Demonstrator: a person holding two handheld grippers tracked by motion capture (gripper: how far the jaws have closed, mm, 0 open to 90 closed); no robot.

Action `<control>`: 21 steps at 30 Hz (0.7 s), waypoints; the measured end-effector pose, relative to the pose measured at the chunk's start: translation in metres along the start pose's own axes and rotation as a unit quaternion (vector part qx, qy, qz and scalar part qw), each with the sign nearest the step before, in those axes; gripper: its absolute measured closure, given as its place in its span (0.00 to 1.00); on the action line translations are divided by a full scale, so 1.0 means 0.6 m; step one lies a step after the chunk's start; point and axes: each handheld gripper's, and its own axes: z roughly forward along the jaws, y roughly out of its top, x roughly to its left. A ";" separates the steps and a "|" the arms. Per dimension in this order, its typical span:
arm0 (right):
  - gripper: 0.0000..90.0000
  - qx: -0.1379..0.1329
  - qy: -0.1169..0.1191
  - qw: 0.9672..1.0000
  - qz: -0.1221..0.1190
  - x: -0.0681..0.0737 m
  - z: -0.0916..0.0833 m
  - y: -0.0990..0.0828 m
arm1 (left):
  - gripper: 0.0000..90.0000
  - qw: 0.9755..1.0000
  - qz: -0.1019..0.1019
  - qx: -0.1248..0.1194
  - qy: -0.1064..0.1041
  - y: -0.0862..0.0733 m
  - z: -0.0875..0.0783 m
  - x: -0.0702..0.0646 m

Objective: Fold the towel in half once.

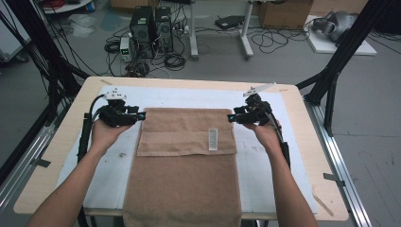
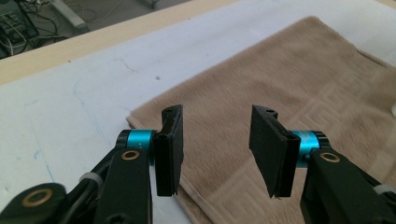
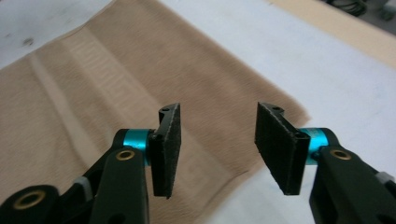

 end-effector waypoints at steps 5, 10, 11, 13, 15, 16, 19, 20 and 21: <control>0.57 -0.003 0.010 1.000 -0.009 0.028 0.003 -0.023 | 0.59 1.000 0.005 -0.014 -0.011 -0.029 -0.011 -0.020; 0.57 -0.008 0.018 1.000 -0.016 0.045 0.001 -0.052 | 0.57 0.999 0.002 -0.018 -0.028 -0.058 -0.020 -0.039; 0.57 -0.005 0.017 1.000 -0.018 0.049 0.000 -0.057 | 0.57 0.999 0.005 -0.019 -0.032 -0.062 -0.021 -0.045; 0.58 -0.001 0.016 1.000 -0.020 0.056 0.000 -0.069 | 0.58 0.999 0.020 -0.015 -0.034 -0.072 -0.023 -0.056; 0.58 0.010 0.014 1.000 -0.023 0.062 0.003 -0.081 | 0.58 0.999 0.026 -0.004 -0.038 -0.080 -0.021 -0.065; 0.58 0.010 0.013 1.000 -0.025 0.064 0.005 -0.087 | 0.58 0.999 0.033 0.000 -0.034 -0.085 -0.019 -0.069; 0.59 0.016 0.017 0.999 -0.024 0.070 0.013 -0.104 | 0.61 0.999 0.033 0.004 -0.040 -0.098 -0.015 -0.075; 0.59 0.018 0.016 0.999 -0.024 0.071 0.016 -0.110 | 0.62 0.999 0.029 0.007 -0.041 -0.103 -0.013 -0.076; 0.59 0.019 0.019 0.999 -0.020 0.073 0.021 -0.117 | 0.62 0.999 0.027 0.010 -0.044 -0.105 -0.011 -0.076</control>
